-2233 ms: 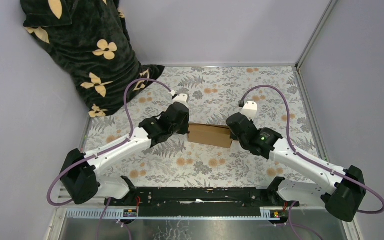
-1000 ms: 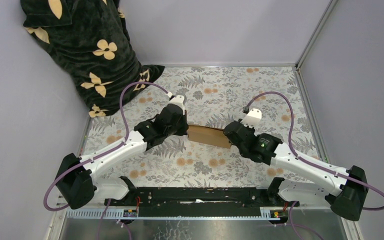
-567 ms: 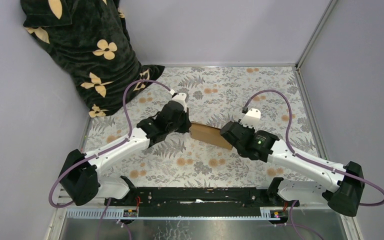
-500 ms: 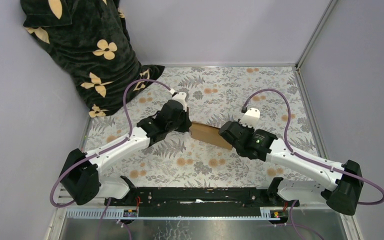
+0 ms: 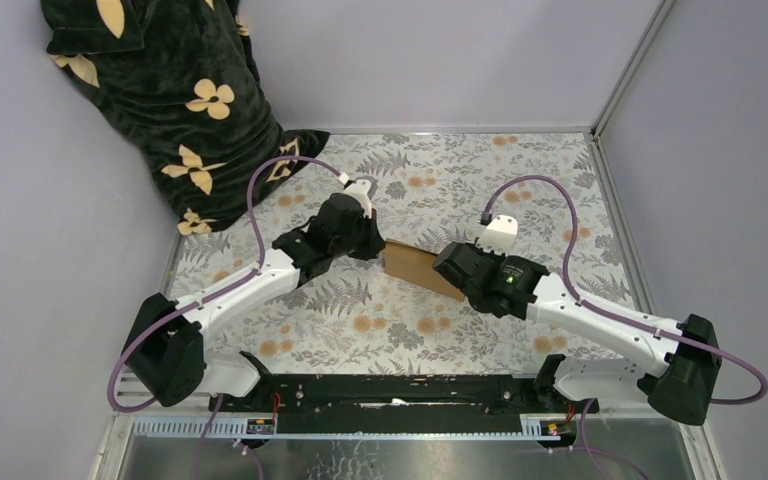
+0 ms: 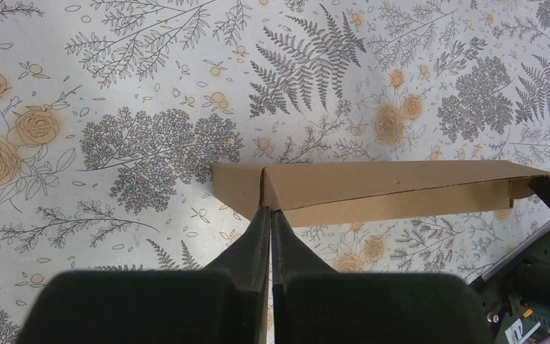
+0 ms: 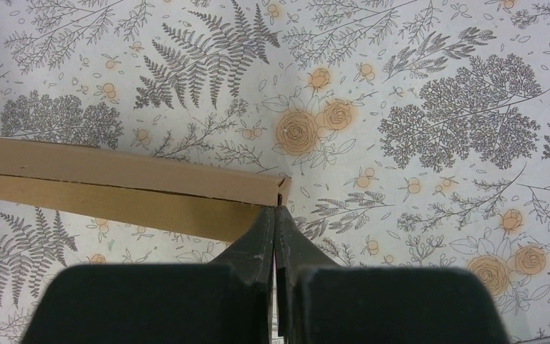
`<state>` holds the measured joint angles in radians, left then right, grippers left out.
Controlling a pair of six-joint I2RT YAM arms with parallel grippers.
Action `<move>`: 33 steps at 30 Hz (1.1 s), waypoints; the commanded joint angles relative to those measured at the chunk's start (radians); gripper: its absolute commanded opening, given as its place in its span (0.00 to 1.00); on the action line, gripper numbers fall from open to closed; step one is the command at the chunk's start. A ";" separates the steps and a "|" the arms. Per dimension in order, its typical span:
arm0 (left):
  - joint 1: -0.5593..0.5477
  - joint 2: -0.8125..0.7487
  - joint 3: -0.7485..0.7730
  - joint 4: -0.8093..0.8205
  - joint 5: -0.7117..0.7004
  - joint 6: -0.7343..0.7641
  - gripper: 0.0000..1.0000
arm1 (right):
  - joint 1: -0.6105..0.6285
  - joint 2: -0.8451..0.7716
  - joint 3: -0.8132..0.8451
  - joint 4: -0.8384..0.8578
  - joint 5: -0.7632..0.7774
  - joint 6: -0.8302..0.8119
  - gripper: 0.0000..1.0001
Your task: Fold the paper box
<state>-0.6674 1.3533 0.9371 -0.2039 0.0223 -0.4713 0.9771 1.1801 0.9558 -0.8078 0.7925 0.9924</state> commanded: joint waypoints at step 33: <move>0.023 0.039 -0.004 -0.055 -0.028 0.039 0.03 | 0.002 0.028 -0.065 -0.258 -0.042 -0.041 0.00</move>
<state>-0.6472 1.3811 0.9363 -0.2661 0.0032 -0.4522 0.9756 1.2194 0.8814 -1.0367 0.7662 0.9539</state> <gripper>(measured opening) 0.034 0.011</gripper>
